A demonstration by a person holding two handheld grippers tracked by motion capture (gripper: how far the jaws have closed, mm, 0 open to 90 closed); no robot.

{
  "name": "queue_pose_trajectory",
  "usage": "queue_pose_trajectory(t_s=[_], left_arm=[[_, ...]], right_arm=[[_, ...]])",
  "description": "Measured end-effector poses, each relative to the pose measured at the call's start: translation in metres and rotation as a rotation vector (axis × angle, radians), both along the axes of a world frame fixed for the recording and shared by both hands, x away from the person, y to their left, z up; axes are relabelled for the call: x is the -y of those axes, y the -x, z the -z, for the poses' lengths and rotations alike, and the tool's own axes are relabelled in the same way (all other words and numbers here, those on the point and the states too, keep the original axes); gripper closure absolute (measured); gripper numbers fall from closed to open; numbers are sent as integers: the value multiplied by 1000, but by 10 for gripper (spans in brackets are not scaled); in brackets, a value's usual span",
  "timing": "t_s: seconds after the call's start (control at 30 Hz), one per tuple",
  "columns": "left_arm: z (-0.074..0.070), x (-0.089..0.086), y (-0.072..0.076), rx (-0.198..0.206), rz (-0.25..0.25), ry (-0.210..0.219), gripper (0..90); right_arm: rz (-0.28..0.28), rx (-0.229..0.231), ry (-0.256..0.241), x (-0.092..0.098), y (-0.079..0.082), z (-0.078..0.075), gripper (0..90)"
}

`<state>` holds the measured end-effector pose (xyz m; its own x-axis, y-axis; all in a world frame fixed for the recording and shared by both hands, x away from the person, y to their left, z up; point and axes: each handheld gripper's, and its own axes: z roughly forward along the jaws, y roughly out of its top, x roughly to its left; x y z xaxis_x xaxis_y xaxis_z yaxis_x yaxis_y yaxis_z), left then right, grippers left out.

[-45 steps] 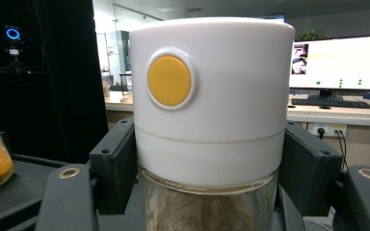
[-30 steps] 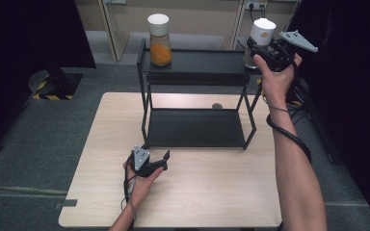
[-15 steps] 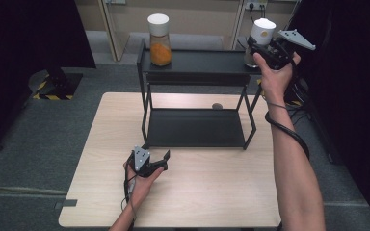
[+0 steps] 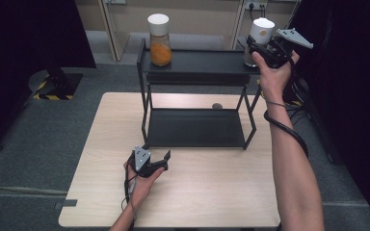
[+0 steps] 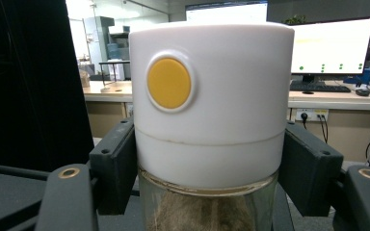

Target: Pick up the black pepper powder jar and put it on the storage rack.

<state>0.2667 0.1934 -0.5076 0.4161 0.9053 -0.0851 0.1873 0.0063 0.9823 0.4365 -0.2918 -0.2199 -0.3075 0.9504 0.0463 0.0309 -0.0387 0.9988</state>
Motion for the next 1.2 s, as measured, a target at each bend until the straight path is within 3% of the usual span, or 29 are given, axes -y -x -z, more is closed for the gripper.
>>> queue_pose_trajectory(t_s=[0.83, 1.2], left_arm=[[0, 0, 0, 4, 3, -3, 94], [0, 0, 0, 2, 4, -2, 94]], right_arm=[[-1, 16, 4, -2, -1, 5, 304], [-13, 4, -6, 1, 3, 4, 132]])
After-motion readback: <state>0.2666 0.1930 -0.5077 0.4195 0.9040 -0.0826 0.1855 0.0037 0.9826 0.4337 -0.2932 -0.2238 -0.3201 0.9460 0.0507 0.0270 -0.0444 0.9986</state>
